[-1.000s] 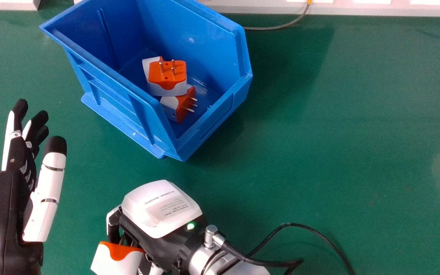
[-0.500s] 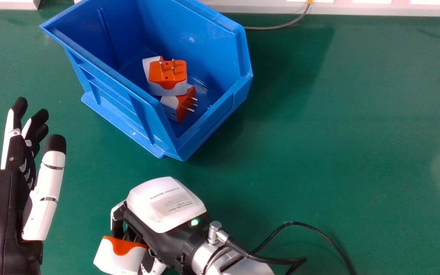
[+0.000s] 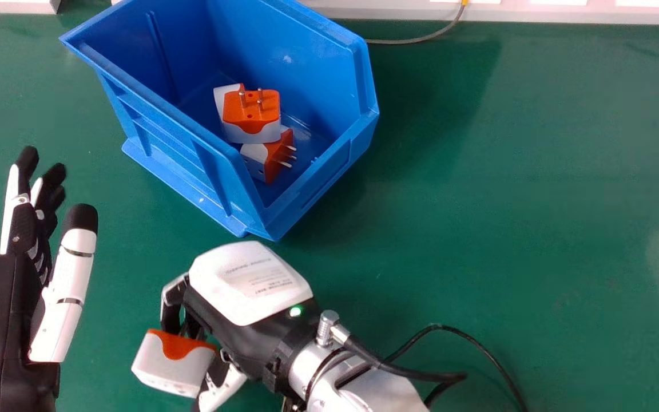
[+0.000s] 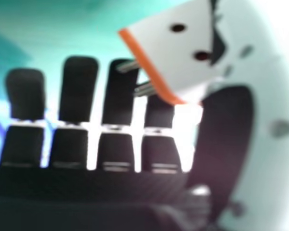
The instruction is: Pick all objects and put in blue box
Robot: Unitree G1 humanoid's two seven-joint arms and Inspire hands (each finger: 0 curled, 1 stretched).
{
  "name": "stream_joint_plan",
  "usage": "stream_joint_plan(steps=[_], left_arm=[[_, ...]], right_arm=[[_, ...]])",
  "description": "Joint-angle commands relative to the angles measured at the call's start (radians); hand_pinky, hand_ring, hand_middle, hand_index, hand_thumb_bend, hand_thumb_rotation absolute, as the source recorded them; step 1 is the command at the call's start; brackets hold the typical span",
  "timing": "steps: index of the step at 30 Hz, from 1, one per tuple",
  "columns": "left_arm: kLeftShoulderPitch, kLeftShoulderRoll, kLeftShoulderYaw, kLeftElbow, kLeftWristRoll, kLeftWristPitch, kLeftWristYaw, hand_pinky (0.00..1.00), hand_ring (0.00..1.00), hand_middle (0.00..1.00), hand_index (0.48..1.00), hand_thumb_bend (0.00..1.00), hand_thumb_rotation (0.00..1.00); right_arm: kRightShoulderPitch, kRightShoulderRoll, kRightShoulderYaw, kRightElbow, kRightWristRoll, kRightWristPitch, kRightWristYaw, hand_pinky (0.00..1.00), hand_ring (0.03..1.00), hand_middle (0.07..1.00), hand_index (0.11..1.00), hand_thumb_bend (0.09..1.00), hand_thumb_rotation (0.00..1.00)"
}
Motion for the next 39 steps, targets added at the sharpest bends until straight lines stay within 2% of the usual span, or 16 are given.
stream_joint_plan(steps=[1, 6, 8, 11, 14, 15, 17, 20, 21, 24, 26, 29, 33, 37, 39], left_arm=[[-0.001, 0.010, 0.014, 0.002, -0.011, -0.031, -0.005, 1.00, 0.97, 0.96, 0.997, 0.48, 0.93], [-0.001, 0.005, 0.010, -0.008, -0.009, -0.019, 0.001, 1.00, 0.97, 0.97, 0.998, 0.48, 0.94], [-0.001, 0.005, 0.009, -0.011, -0.001, -0.012, 0.004, 1.00, 0.97, 0.97, 0.999, 0.48, 0.94], [-0.002, 0.008, 0.010, -0.013, 0.000, -0.007, 0.003, 1.00, 0.97, 0.96, 0.999, 0.48, 0.94], [-0.009, 0.014, 0.015, 0.003, 0.003, -0.028, 0.002, 1.00, 0.98, 0.96, 1.000, 0.48, 0.94], [-0.010, 0.015, 0.016, 0.004, 0.003, -0.029, 0.002, 1.00, 0.98, 0.97, 1.000, 0.47, 0.95], [-0.010, 0.017, 0.018, 0.002, -0.004, -0.021, -0.001, 1.00, 0.98, 0.97, 1.000, 0.47, 0.95], [-0.011, 0.022, 0.025, -0.002, -0.005, -0.010, -0.003, 1.00, 0.98, 0.97, 1.000, 0.47, 0.96], [-0.013, 0.024, 0.029, 0.000, -0.002, -0.010, -0.003, 1.00, 0.98, 0.97, 1.000, 0.47, 0.96], [-0.019, 0.032, 0.039, 0.011, -0.004, -0.015, -0.007, 1.00, 0.99, 0.97, 1.000, 0.47, 0.96], [-0.017, 0.029, 0.040, 0.004, -0.007, -0.005, -0.005, 1.00, 0.99, 0.97, 1.000, 0.47, 0.96], [-0.021, 0.027, 0.043, 0.004, -0.011, -0.007, -0.005, 1.00, 0.99, 0.97, 1.000, 0.47, 0.96], [-0.020, 0.031, 0.047, -0.007, -0.016, 0.009, -0.010, 1.00, 0.99, 0.97, 1.000, 0.46, 0.96], [-0.022, 0.034, 0.051, -0.003, -0.023, 0.000, -0.021, 1.00, 0.99, 0.97, 1.000, 0.46, 0.96], [-0.027, 0.032, 0.053, 0.006, -0.021, -0.012, -0.018, 1.00, 0.99, 0.97, 1.000, 0.46, 0.96]], right_arm=[[0.013, 0.012, -0.006, -0.062, 0.004, 0.006, 0.010, 0.28, 0.387, 0.521, 0.493, 0.513, 0.00], [0.028, 0.012, -0.014, -0.113, 0.005, 0.018, 0.027, 0.28, 0.384, 0.516, 0.497, 0.513, 0.00], [0.036, 0.011, -0.017, -0.127, 0.009, 0.016, 0.022, 0.27, 0.382, 0.514, 0.499, 0.512, 0.00], [0.051, 0.010, -0.024, -0.161, 0.019, 0.024, 0.036, 0.27, 0.379, 0.511, 0.500, 0.512, 0.00], [0.061, -0.003, -0.025, -0.205, 0.012, 0.031, 0.048, 0.26, 0.374, 0.505, 0.503, 0.512, 0.00], [0.063, -0.009, -0.025, -0.217, 0.006, 0.031, 0.050, 0.26, 0.373, 0.503, 0.505, 0.512, 0.00], [0.073, -0.024, -0.028, -0.247, 0.002, 0.027, 0.053, 0.26, 0.371, 0.501, 0.507, 0.512, 0.00], [0.101, -0.045, -0.037, -0.307, 0.003, 0.029, 0.068, 0.26, 0.366, 0.491, 0.512, 0.511, 0.00], [0.111, -0.050, -0.039, -0.326, 0.002, 0.031, 0.073, 0.26, 0.366, 0.491, 0.512, 0.511, 0.00], [0.142, -0.073, -0.052, -0.384, 0.010, 0.017, 0.085, 0.25, 0.364, 0.485, 0.512, 0.511, 0.00], [0.169, -0.082, -0.062, -0.424, 0.019, 0.014, 0.092, 0.25, 0.362, 0.480, 0.511, 0.511, 0.00], [0.210, -0.103, -0.078, -0.501, 0.021, 0.020, 0.120, 0.25, 0.363, 0.478, 0.510, 0.510, 0.00], [0.251, -0.127, -0.106, -0.557, 0.026, -0.001, 0.100, 0.24, 0.368, 0.476, 0.509, 0.510, 0.00], [0.282, -0.140, -0.138, -0.615, 0.017, 0.014, 0.134, 0.24, 0.367, 0.474, 0.513, 0.509, 0.00], [0.301, -0.154, -0.164, -0.635, 0.020, -0.008, 0.107, 0.23, 0.366, 0.473, 0.518, 0.508, 0.00]])
